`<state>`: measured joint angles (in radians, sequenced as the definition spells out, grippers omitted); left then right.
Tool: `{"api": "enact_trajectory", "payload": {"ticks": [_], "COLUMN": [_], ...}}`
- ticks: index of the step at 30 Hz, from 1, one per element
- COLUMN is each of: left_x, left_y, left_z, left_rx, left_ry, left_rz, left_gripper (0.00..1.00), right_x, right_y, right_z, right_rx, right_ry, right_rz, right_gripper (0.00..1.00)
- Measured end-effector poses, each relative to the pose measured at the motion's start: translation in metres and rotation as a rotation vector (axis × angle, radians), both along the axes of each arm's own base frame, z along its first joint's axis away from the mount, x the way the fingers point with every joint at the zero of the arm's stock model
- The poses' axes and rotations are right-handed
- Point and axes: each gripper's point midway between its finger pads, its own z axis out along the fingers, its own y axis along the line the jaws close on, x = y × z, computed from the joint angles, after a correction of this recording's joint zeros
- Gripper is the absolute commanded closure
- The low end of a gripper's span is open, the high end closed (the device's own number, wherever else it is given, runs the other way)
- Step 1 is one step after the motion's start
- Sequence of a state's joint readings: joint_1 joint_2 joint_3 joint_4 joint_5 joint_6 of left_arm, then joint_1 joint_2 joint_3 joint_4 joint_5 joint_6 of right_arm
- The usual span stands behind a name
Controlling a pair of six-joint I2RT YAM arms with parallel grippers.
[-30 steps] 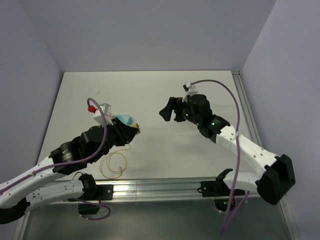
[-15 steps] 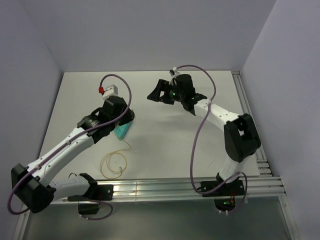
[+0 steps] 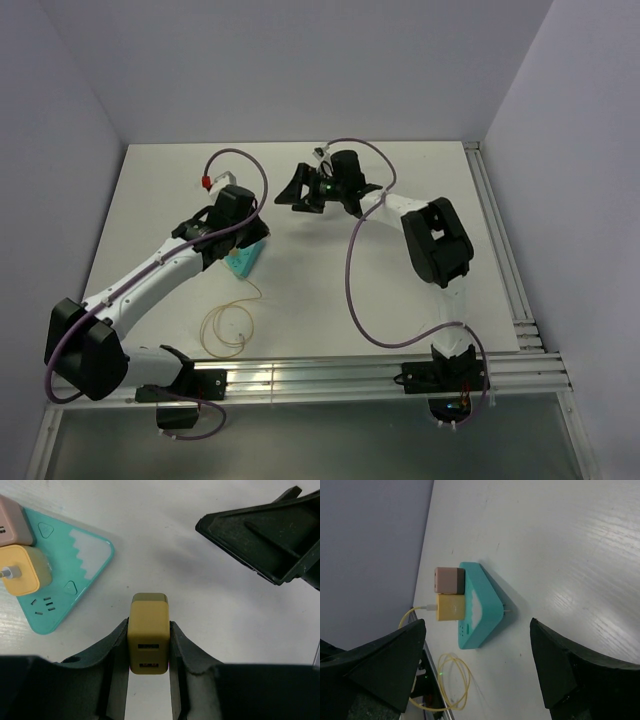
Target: Insert the plug
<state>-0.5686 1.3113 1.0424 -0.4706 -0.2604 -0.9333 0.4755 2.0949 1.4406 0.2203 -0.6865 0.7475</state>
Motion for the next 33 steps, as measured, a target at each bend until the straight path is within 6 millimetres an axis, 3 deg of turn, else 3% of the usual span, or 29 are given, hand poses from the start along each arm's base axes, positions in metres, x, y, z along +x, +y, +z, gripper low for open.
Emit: {"api": "enact_trajectory", "payload": {"ticks": [7, 12, 23, 33], "left_x": [-0.007, -0.013, -0.020, -0.024], "left_y": [0.007, 0.011, 0.017, 0.021], "left_z": [-0.031, -0.042, -0.055, -0.057], "left_rx": [0.027, 0.039, 0.060, 0.062], "left_ry": [0.071, 0.099, 0.129, 0.132], "left_rz": [0.023, 0.031, 0.037, 0.041], "left_gripper": [1.00, 1.00, 1.00, 1.00], "right_x": [-0.014, -0.029, -0.044, -0.049], "right_y": [0.037, 0.054, 0.080, 0.086], "right_z": [-0.029, -0.045, -0.053, -0.053], "right_rx": [0.021, 0.020, 0.027, 0.032], "right_ry": [0.042, 0.081, 0.090, 0.092], "right_rz": [0.079, 0.118, 0.161, 0.170], "right_gripper": [0.10, 0.13, 0.16, 0.17]}}
